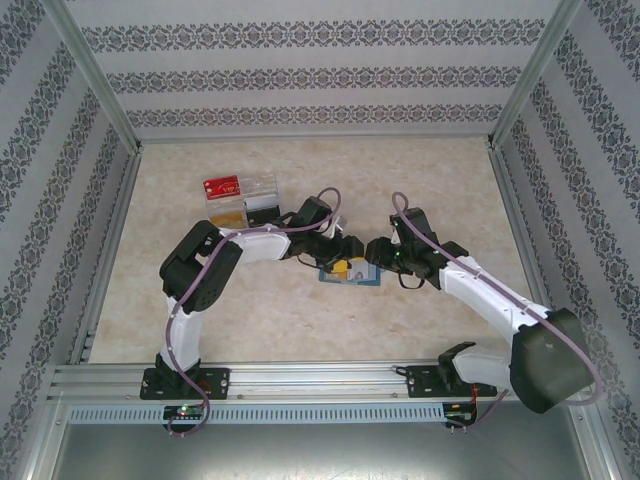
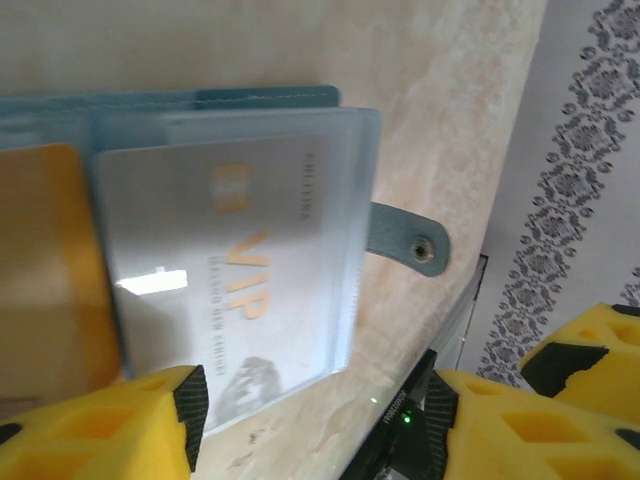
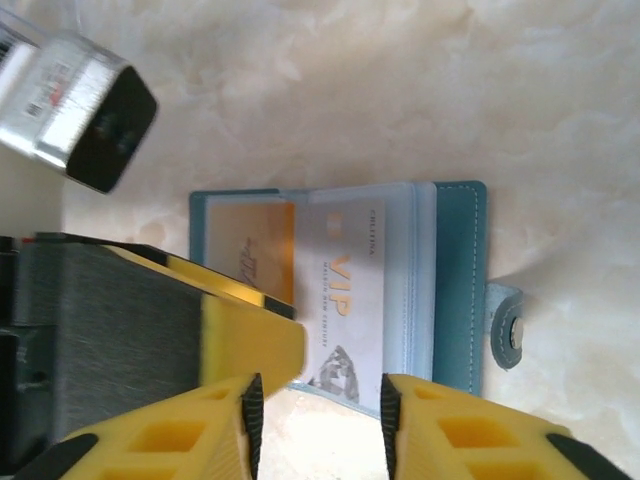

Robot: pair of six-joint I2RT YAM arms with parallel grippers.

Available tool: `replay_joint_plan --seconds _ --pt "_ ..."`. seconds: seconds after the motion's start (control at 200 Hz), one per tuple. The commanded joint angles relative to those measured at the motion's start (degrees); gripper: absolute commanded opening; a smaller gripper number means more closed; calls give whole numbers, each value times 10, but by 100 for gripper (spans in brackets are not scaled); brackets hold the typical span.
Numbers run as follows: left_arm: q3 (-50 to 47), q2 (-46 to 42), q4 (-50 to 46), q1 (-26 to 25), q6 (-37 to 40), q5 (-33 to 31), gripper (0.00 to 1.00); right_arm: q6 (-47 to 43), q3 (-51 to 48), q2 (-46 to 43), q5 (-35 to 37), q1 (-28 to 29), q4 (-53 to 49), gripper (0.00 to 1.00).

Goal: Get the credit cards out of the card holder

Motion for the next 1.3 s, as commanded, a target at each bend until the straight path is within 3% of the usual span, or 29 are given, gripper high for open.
replay_joint_plan --seconds 0.0,0.34,1.004,1.299 --pt "-18 -39 -16 13 10 -34 57 -5 7 31 -12 -1 -1 31" --pt "-7 -29 -66 14 25 -54 44 -13 24 112 10 11 -3 24" --pt "20 15 -82 12 23 -30 39 -20 25 210 36 19 8 20" --pt "36 23 -98 9 33 -43 31 -19 23 211 38 19 9 19"
